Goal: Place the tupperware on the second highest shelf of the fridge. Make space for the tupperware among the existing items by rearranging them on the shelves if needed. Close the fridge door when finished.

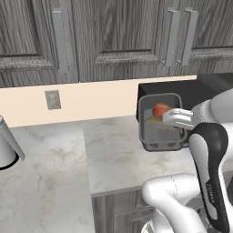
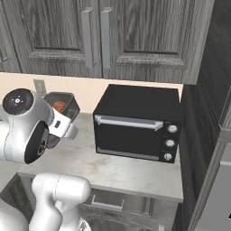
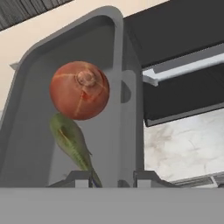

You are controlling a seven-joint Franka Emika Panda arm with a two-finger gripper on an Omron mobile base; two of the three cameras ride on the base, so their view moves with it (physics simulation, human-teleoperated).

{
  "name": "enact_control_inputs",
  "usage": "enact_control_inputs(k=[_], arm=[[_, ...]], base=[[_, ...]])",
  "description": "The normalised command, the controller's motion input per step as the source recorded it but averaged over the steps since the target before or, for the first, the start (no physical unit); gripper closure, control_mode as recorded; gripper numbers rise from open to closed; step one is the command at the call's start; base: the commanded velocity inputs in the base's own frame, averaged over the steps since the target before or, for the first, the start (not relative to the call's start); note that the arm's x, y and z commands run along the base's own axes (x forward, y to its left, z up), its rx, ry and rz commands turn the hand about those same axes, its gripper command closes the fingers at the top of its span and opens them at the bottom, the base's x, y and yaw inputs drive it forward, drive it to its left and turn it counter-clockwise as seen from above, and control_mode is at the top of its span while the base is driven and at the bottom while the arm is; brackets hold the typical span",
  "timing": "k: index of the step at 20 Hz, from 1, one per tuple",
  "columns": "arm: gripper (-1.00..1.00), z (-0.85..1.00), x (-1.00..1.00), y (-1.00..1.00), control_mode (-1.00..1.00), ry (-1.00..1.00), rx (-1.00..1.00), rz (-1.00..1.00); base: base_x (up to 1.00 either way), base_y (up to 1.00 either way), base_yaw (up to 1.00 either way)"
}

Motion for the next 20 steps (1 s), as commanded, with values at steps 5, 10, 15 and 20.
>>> enact_control_inputs(k=[5,10,15,20], arm=[[1.00,0.02,-0.08,-0.02,1.00,-0.02,0.01,0.03],[1.00,0.00,0.00,0.00,1.00,0.00,0.00,0.00],[1.00,0.00,0.00,0.00,1.00,0.00,0.00,0.00],[1.00,0.00,0.00,0.00,1.00,0.00,0.00,0.00]], base=[[-0.56,0.00,0.09],[-0.78,-0.03,-0.09],[-0.78,-0.27,-0.51],[-0.31,-0.77,-0.53]])
